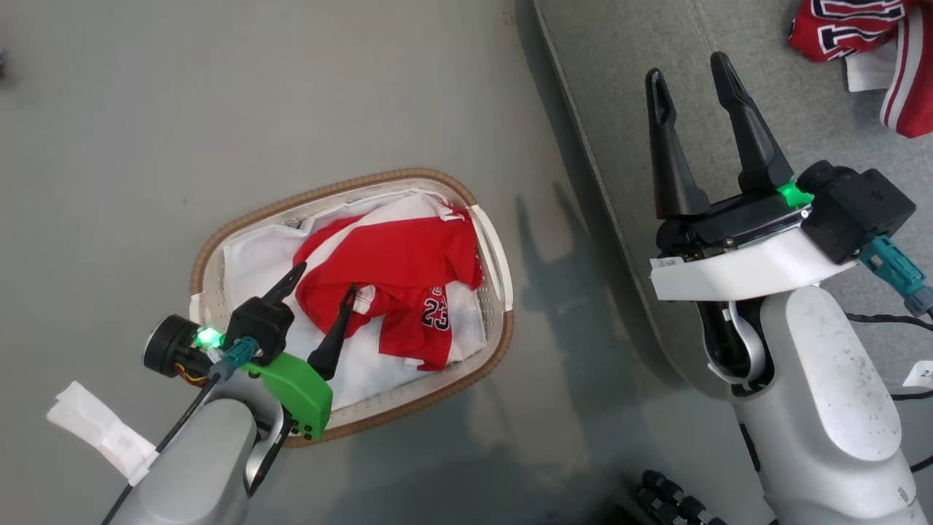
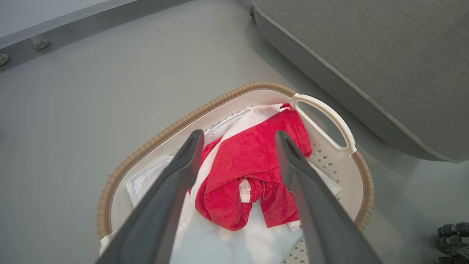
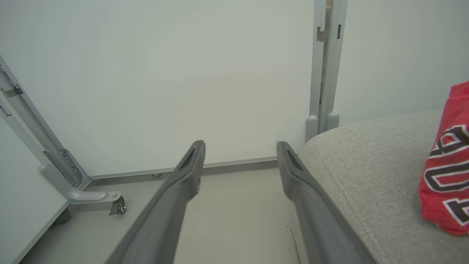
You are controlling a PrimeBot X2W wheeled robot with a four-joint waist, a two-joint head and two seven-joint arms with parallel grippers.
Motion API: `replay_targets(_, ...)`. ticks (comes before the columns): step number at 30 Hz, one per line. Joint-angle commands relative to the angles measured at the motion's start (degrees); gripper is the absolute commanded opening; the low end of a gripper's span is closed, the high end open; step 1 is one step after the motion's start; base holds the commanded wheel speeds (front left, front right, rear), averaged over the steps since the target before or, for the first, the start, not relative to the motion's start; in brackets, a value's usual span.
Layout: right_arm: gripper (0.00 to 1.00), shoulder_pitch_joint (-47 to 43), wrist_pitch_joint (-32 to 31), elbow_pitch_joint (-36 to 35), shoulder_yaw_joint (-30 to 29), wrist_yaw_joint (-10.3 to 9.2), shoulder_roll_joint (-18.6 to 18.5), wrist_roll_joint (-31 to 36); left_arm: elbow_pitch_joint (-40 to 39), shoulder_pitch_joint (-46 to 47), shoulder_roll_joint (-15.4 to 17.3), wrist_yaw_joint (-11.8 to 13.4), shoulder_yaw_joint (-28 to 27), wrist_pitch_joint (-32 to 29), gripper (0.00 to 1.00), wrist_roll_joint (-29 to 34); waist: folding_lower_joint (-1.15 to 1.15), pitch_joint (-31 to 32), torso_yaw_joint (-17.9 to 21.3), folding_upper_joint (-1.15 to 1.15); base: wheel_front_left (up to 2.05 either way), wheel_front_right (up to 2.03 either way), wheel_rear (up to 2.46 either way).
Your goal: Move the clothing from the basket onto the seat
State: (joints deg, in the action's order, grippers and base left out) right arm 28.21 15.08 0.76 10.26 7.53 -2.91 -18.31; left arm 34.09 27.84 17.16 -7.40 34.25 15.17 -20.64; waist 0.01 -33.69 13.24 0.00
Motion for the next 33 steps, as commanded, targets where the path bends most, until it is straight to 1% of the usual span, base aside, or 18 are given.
replay_targets(1,1.0,1.04,0.12,-0.7,0.32,-0.07,-0.09,-0.46,0.74,2.15,0.89,-0.16,1.39,-0.02,1.0,-0.44,-0.01,-4.96,3.75,0.0,0.0,0.0,0.0)
replay_targets(7,1.0,2.63,0.12,-2.69,2.05,-0.07,-0.08,-2.18,5.8,7.2,2.65,-0.16,7.18,-0.02,1.0,-1.25,-0.01,-8.33,5.74,0.0,0.0,0.0,0.0)
replay_targets(10,1.0,3.26,0.12,-3.82,2.7,-0.07,-0.09,-3.32,8.89,10.2,3.55,-0.16,11.22,-0.36,1.0,0.24,-0.01,-9.81,6.71,0.0,0.0,0.0,0.0)
replay_targets(13,1.0,3.67,0.12,-4.5,3.27,-0.07,-0.06,-3.98,11.5,13.12,4.18,-0.15,14.09,-0.2,1.0,1.95,-0.01,-11.18,7.49,0.0,0.0,0.0,0.0)
replay_targets(16,1.0,3.52,0.12,-5.06,3.42,-0.06,-0.08,-4.36,14.79,15.51,4.04,-0.16,16.07,-0.58,1.0,2.91,-0.01,-12.24,8.0,0.0,0.0,0.0,0.0)
replay_targets(21,1.0,2.46,0.12,-5.97,3.61,-0.07,-0.09,-4.69,20.06,19.07,3.34,0.04,17.83,-1.52,1.0,4.66,-0.01,-13.84,8.57,0.0,0.0,0.0,0.0)
replay_targets(24,1.0,2.08,0.12,-6.49,3.69,-0.07,-0.08,-5.21,23.24,21.13,2.78,1.55,18.65,-2.53,1.0,5.93,-0.01,-14.64,8.93,0.0,0.0,0.0,0.0)
replay_targets(28,1.0,1.44,0.12,-6.88,4.2,-0.07,-0.09,-6.24,26.78,23.46,2.14,2.73,19.87,-4.23,1.0,7.23,-0.01,-15.38,9.34,0.0,0.0,0.0,0.0)
replay_targets(33,1.0,0.88,0.12,-7.18,3.9,-0.07,-0.08,-7.19,30.52,26.04,1.14,5.41,20.83,-6.97,1.0,8.58,-0.01,-16.13,9.42,0.0,0.0,0.0,0.0)
